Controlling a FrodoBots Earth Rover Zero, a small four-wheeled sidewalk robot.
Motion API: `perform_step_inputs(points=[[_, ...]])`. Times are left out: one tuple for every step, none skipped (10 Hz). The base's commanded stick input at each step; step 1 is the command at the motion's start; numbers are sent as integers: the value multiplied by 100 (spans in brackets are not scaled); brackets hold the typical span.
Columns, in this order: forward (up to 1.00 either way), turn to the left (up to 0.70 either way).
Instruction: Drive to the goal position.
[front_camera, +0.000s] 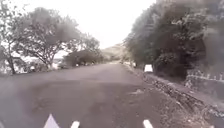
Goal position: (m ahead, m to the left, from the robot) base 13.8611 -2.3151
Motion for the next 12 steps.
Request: perform_step_inputs(points=[[50, 0], [50, 0], [50, 0], [50, 0], [50, 0], [50, 0], [50, 0], [50, 0], [50, 0], [50, 0], [50, 0], [50, 0]])
